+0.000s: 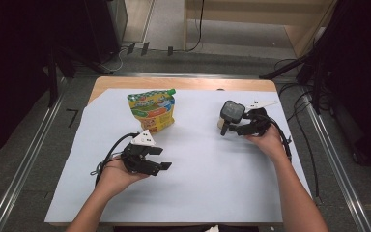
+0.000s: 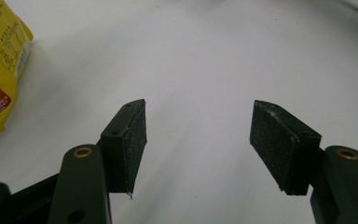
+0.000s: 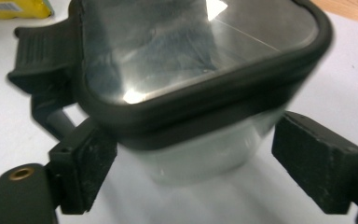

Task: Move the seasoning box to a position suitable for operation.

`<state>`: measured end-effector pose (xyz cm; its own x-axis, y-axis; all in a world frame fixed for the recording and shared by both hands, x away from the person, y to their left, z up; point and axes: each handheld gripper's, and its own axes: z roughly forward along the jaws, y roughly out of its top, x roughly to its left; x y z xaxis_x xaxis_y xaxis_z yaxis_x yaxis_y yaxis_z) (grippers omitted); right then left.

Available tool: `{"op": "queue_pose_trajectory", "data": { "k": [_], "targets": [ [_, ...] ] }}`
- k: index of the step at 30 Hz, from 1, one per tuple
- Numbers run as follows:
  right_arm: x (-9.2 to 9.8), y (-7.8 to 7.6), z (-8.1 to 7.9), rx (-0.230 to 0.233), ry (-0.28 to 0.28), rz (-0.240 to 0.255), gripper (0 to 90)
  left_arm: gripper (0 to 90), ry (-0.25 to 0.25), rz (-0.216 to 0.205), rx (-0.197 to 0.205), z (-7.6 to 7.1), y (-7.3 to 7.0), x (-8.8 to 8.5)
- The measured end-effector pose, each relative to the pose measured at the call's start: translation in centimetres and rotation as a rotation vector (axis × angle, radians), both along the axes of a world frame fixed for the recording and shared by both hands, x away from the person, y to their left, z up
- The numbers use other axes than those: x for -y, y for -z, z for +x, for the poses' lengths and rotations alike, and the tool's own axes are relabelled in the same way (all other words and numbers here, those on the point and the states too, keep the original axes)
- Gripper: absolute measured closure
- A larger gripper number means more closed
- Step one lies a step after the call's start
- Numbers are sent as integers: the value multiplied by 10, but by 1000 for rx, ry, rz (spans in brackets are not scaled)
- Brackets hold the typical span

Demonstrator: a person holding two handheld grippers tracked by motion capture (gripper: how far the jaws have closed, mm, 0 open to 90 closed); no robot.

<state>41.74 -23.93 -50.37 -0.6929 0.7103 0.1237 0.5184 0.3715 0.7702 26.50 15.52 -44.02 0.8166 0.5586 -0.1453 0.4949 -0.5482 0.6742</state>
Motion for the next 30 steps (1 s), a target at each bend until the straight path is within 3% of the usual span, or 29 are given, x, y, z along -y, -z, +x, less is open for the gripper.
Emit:
{"op": "queue_pose_trajectory", "data": {
  "k": [3,7,18,27,30],
  "targets": [
    [-9,2,3,40,4,-10,106,372,-2,0,-2,-1,1,-1],
    [-13,4,5,44,11,-12,93,372,-6,0,-3,-2,2,-1],
    [-25,11,10,36,31,44,88,372,-13,4,-10,-3,4,-4],
    [-42,14,9,87,106,107,86,372,-11,0,-8,-3,4,-4],
    [-45,15,8,94,126,93,109,372,-14,4,-9,-3,4,-5]
  ]
}}
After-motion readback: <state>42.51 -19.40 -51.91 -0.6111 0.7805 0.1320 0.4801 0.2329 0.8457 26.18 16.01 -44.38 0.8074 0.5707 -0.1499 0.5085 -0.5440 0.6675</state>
